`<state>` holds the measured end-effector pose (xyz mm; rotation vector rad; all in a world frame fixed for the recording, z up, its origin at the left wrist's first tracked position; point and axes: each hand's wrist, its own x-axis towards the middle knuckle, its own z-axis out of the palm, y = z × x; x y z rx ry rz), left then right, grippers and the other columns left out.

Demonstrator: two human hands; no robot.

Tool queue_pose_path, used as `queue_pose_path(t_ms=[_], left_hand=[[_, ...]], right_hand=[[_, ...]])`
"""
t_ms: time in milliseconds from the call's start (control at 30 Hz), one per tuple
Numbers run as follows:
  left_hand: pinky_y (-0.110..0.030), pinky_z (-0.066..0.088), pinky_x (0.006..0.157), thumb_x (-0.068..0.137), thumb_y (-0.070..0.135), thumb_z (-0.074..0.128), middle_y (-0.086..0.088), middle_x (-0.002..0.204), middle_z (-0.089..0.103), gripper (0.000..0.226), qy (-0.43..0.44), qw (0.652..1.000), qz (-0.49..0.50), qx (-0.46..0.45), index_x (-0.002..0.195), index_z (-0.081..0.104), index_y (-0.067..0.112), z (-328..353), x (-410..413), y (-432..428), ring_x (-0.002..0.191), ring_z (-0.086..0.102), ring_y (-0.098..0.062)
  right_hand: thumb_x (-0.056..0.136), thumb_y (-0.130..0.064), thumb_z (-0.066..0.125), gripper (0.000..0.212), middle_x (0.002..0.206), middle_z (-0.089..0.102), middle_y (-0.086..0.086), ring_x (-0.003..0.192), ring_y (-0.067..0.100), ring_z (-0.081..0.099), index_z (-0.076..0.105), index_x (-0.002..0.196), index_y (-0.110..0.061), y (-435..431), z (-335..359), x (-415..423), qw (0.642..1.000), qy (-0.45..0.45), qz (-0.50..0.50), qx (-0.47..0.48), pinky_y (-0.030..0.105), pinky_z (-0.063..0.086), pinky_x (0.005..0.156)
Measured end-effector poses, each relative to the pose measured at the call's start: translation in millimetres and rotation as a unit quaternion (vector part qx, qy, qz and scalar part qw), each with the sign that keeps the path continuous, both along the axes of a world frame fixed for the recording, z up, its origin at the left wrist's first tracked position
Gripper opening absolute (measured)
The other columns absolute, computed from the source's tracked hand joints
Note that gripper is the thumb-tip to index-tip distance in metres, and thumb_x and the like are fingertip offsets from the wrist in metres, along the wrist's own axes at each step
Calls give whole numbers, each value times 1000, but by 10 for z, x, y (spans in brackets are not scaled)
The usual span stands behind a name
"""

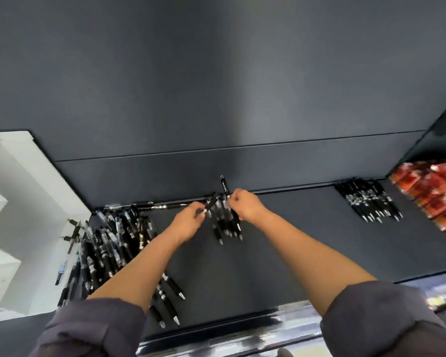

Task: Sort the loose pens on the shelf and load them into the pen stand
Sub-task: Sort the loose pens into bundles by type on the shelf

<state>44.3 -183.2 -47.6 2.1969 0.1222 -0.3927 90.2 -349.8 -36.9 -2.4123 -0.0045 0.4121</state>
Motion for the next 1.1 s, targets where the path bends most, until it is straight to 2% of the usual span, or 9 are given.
queue_pose_path(t_ms=[133, 233, 333, 400, 500, 633, 833, 967, 1100], left_hand=[[-26, 39, 57, 93, 0, 45, -15, 106, 58, 45, -15, 992, -123, 39, 135, 42, 12, 98, 193, -612, 73, 52, -20], [-12, 40, 44, 89, 2, 55, -1, 85, 52, 41, -21, 982, -182, 46, 128, 52, 14, 67, 352, -1170, 55, 45, -9], [-9, 35, 38, 81, 10, 69, 3, 67, 53, 14, -32, 986, -161, 35, 94, 66, 8, 12, 483, -1789, 50, 45, -4], [-7, 31, 40, 78, 15, 73, 8, 60, 52, 10, -53, 986, -157, 23, 77, 64, 10, -18, 573, -2269, 48, 44, -1], [-8, 33, 48, 83, 10, 68, 5, 69, 59, 7, -70, 984, -165, -8, 86, 68, 4, -13, 660, -2842, 55, 45, 1], [-15, 44, 47, 88, -1, 56, 3, 78, 57, 17, -34, 984, -164, -61, 88, 66, 13, 14, 740, -3401, 59, 50, -8], [-23, 46, 51, 81, 2, 68, -5, 80, 50, 23, -27, 991, -59, -115, 82, 51, 18, -25, 898, -3742, 68, 49, -14], [-23, 41, 57, 85, 9, 66, -5, 72, 50, 23, -19, 988, -20, -153, 94, 47, 18, -75, 1018, -3854, 67, 50, -15], [-24, 44, 59, 90, 10, 60, -5, 81, 56, 18, 1, 985, 38, -171, 101, 46, 15, -181, 1176, -3956, 62, 53, -13]], right_hand=[[86, -21, 50, 6, 87, 56, 3, 88, 26, 56, 44, 83, -20, -701, 58, -15, 999, -10, -39, -29, 34, 45, 75], [87, -22, 48, 12, 99, 57, 2, 96, 26, 55, 49, 98, -20, -1343, 44, -24, 994, -14, -75, -77, 33, 44, 75], [87, -22, 47, 11, 104, 59, 4, 94, 28, 56, 49, 98, -21, -1996, 12, -2, 989, -15, -100, -110, 31, 41, 73], [88, -23, 47, 9, 104, 61, 6, 95, 28, 57, 48, 97, -23, -2471, -5, 36, 987, -18, -103, -123, 31, 41, 73], [88, -23, 48, 11, 96, 60, 4, 91, 27, 57, 50, 99, -21, -3023, -7, 91, 986, -21, -105, -126, 31, 41, 72], [89, -22, 47, 18, 95, 60, 5, 86, 28, 56, 52, 105, -18, -3629, -28, 192, 983, -21, -111, -148, 31, 40, 67], [91, -17, 47, 11, 93, 60, 11, 81, 32, 58, 51, 97, -9, -3944, -181, 371, 979, -25, -98, -179, 31, 39, 59], [93, -13, 49, 12, 105, 61, 14, 93, 35, 61, 51, 102, -7, -3939, -294, 501, 973, -35, -96, -208, 33, 39, 60], [93, -19, 54, 23, 116, 54, 12, 101, 36, 59, 49, 113, -9, -3931, -372, 558, 971, -42, -79, -223, 35, 41, 65]])
